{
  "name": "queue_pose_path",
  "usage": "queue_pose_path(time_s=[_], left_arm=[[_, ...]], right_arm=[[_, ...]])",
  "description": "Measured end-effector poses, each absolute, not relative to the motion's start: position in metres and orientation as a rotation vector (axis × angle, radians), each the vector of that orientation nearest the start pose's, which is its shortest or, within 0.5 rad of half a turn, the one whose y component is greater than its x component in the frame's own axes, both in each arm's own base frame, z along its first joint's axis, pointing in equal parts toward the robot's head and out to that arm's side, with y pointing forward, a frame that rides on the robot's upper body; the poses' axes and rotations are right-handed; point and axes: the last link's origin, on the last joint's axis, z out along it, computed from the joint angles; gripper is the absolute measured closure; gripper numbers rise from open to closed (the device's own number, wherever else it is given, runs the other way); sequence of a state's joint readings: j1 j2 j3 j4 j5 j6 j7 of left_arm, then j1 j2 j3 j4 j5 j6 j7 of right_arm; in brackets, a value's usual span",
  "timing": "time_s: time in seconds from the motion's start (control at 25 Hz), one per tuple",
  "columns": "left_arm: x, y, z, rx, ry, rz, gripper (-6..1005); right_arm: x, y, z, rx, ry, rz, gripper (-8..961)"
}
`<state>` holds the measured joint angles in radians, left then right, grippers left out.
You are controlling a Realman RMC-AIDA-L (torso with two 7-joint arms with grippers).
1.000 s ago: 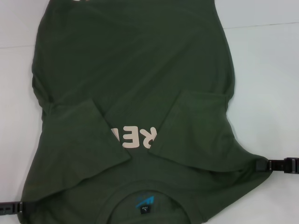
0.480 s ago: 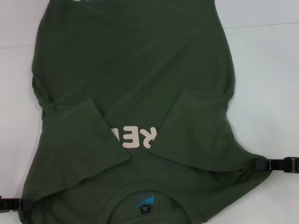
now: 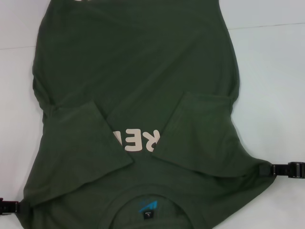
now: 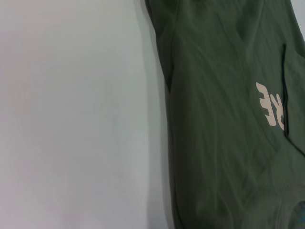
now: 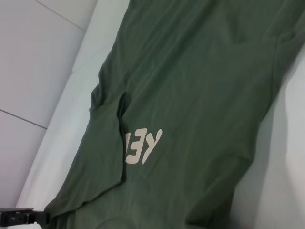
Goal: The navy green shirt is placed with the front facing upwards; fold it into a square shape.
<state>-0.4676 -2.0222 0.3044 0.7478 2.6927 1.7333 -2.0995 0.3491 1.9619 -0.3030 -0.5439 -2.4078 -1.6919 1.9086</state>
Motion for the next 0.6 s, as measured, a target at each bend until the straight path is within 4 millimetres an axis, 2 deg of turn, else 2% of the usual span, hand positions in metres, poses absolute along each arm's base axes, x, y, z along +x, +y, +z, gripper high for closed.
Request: queue_pose_path(time_s=[0.08,0.36,0.6], left_arm=[[-0.359,0.259,0.043,-2.315,-1.912,-0.214,922],[-0.361,0.254,0.045,-2.315,-1.921,-0.227,919],[-0.363,0.246,0.049,-2.327,-1.929,-0.226,919]], right_arm=[[0.374,0.235,0.039,-2.277,1.815,0.616,879],[0.38,0.221,0.035,-2.245,1.828,0.64,879],[0.389,0.2,0.032,-2.198,1.858,0.66,878]])
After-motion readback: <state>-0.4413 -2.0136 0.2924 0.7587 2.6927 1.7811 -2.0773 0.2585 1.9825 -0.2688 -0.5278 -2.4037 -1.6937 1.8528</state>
